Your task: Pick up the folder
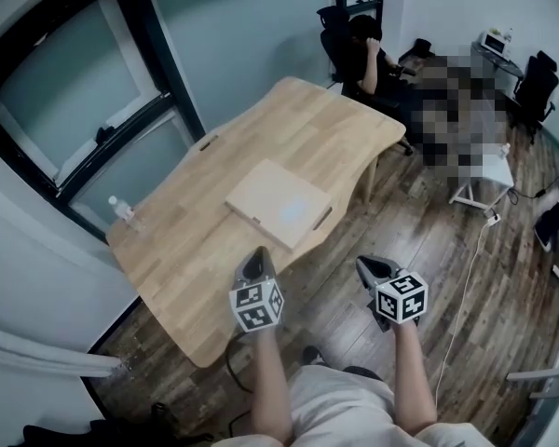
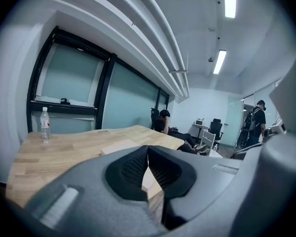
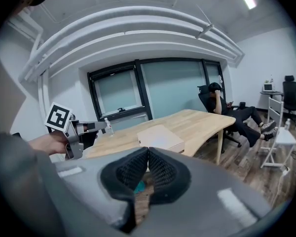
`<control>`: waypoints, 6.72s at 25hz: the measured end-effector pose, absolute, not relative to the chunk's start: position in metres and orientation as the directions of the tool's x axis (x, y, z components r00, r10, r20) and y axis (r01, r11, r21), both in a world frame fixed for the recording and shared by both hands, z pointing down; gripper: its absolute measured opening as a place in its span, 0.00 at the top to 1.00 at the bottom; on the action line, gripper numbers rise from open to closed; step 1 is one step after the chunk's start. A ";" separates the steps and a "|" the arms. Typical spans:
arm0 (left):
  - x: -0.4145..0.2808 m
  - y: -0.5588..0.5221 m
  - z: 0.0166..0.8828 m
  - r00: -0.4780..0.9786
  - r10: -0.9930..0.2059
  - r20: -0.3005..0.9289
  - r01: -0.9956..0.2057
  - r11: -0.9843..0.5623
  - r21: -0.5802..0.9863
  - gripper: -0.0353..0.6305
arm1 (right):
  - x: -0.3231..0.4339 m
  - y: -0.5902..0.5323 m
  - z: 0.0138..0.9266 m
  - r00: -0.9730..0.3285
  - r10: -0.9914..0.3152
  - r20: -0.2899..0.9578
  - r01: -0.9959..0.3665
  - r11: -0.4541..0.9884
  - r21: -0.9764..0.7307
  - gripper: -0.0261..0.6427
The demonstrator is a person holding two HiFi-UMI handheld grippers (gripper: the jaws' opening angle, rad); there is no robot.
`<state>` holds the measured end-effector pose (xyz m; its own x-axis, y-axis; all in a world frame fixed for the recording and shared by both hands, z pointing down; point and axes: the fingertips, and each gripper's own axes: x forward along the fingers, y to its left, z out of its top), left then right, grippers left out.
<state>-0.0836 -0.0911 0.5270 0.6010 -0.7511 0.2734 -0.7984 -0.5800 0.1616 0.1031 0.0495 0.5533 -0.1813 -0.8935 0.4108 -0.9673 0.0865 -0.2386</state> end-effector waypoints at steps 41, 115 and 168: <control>-0.072 -0.337 0.536 0.203 -0.921 0.332 -0.979 -0.192 0.066 0.94 | 0.178 -0.352 0.543 -0.498 -0.818 0.287 -0.846 0.387 -0.366 0.96; -0.043 -0.345 0.750 0.351 -0.720 0.599 -0.784 0.123 0.608 0.45 | 0.156 -0.426 0.695 -0.746 -0.438 0.502 -0.666 0.466 -0.583 0.68; -0.020 -0.386 0.726 0.309 -0.751 0.583 -0.851 0.055 0.522 0.34 | 0.131 -0.416 0.736 -0.696 -0.371 0.615 -0.711 0.480 -0.514 0.24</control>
